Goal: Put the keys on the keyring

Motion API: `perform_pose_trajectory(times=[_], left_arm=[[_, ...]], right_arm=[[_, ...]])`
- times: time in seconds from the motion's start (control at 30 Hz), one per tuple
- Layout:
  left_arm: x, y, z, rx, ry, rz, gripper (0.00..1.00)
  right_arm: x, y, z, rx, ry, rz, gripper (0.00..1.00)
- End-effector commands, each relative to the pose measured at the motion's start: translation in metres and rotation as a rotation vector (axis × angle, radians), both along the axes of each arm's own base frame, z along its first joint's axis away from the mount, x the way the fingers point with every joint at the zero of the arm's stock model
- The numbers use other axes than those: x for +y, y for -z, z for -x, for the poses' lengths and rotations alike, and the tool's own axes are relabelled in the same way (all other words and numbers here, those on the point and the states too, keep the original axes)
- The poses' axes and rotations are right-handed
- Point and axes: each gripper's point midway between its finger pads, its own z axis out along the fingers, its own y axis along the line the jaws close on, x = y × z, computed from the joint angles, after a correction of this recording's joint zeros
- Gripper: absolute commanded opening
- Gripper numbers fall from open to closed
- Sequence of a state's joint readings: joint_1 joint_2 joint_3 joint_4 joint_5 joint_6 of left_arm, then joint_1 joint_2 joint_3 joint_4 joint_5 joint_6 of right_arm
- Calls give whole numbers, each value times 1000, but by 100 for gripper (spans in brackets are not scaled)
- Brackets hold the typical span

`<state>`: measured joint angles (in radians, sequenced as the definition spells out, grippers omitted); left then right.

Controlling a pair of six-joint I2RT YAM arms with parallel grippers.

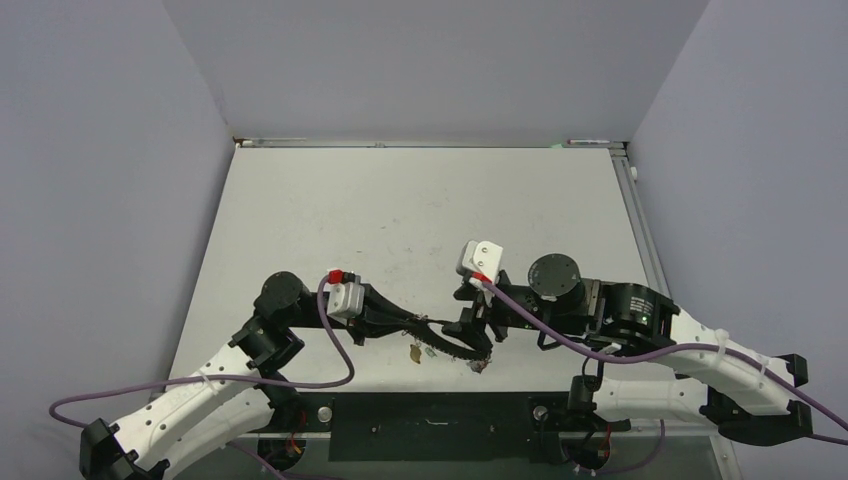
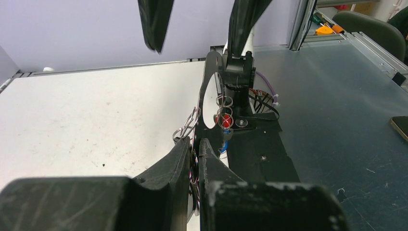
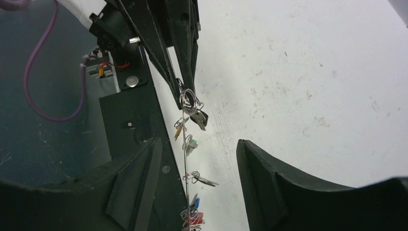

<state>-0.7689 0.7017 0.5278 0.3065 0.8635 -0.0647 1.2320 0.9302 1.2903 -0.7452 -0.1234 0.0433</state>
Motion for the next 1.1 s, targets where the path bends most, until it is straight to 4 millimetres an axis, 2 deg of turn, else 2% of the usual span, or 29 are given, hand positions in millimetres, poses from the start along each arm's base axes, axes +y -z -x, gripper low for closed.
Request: perform_pose_trajectory(times=[0.0, 0.17, 0.43, 0.53, 0.57, 0.6, 0.67, 0.77, 0.8, 0.83, 0.9, 0.93, 1.0, 1.07], left_arm=[[3, -29, -1, -67, -18, 92, 0], [4, -30, -3, -68, -26, 97, 0], [6, -34, -5, -62, -37, 117, 0], [7, -35, -6, -63, -41, 121, 0], [7, -36, -6, -63, -41, 123, 0], [7, -36, -5, -64, -41, 124, 0], [8, -37, -6, -64, -46, 127, 0], [9, -37, -10, -86, -71, 118, 0], [10, -36, -14, -97, -98, 101, 5], [13, -33, -19, -102, -139, 77, 16], [23, -37, -33, -157, -246, 74, 51], [30, -40, -41, -178, -308, 78, 64], [48, -48, -60, -209, -461, 98, 79], [68, -57, -80, -224, -622, 122, 83]], right_arm=[[-1, 22, 6, 64, -4, 63, 58], [-3, 32, 10, 91, -13, 91, 50], [-7, 50, 10, 121, 4, 134, 50], [-7, 53, 9, 120, 11, 137, 37], [-7, 54, 9, 120, 12, 140, 30], [-7, 54, 9, 120, 11, 138, 17], [-6, 54, 9, 120, 14, 140, 6], [-4, 50, 6, 117, 22, 140, 5], [-4, 48, 4, 112, 35, 149, 5], [-3, 48, -1, 107, 55, 168, 5], [-3, 48, -13, 91, 112, 209, 5], [-3, 49, -21, 78, 154, 241, 5], [-3, 56, -37, 66, 232, 319, 5], [-8, 70, -59, 60, 335, 413, 5]])
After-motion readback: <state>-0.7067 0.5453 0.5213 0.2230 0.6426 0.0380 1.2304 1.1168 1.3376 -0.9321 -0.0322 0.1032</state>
